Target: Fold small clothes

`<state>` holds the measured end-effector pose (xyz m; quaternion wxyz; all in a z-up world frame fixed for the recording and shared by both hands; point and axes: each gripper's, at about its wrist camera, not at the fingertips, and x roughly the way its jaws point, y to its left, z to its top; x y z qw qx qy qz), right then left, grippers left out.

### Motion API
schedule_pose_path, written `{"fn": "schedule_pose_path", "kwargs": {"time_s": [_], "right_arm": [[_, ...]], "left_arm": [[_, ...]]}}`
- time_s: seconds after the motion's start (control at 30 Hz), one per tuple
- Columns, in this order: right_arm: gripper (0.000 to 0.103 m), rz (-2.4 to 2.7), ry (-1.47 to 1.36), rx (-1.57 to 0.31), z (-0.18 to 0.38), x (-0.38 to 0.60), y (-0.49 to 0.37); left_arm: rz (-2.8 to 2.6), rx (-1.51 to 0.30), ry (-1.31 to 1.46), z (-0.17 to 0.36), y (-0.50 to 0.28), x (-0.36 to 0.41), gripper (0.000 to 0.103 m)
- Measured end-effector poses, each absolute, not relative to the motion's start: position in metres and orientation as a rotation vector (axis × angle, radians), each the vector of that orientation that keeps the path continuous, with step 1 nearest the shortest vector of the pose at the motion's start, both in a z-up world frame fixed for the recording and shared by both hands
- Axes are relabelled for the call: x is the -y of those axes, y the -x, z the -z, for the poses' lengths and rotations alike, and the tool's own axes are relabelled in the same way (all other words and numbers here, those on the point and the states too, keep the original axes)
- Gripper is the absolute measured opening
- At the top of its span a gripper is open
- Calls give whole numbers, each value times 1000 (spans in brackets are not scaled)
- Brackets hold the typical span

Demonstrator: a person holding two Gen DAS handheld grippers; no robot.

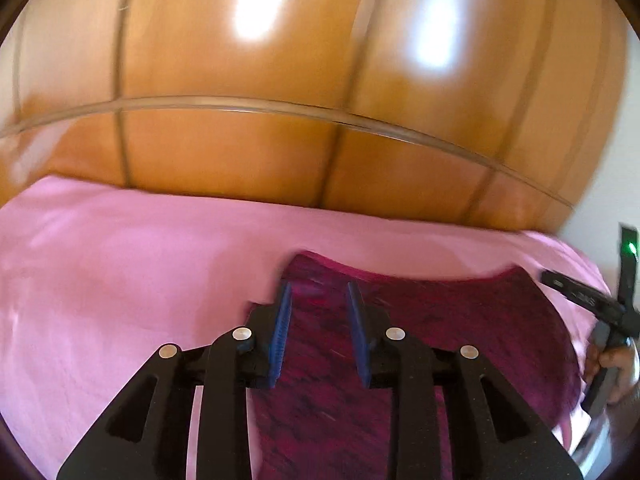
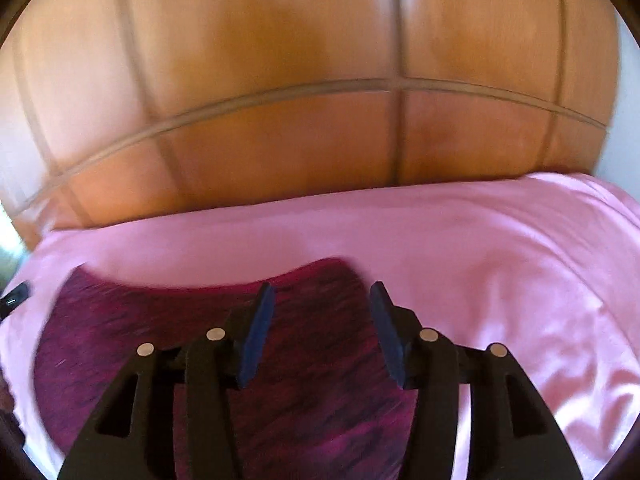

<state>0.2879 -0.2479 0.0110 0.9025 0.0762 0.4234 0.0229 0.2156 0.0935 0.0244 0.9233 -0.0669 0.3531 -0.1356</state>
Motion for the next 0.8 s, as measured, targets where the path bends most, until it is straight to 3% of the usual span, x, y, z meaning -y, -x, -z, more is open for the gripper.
{"fn": "schedule_pose_path", "kwargs": {"time_s": [0.17,0.23,0.43,0.67,0.77,0.8], "right_arm": [[50,-226,-151,-1000,4,199,-278],[31,-233,-91,-1038,15,182,-280],[24,-141,-37,-1092,42,173,-302],[25,-110,-28,-1080,45,167,-313],[35,-124,-82,-1042,27,181,-297],[43,-130,-95,-1024,20,183,-287]], "left_arm": [[320,-824,70,3,-213,-65,26],[276,-888,67,21,-223,-64,26],[193,-954,148,39,-244,-74,26],[163,-932,174,29,-230,-79,26],[149,-887,200,14,-204,-93,26],[144,-875,214,11,-196,-99,29]]}}
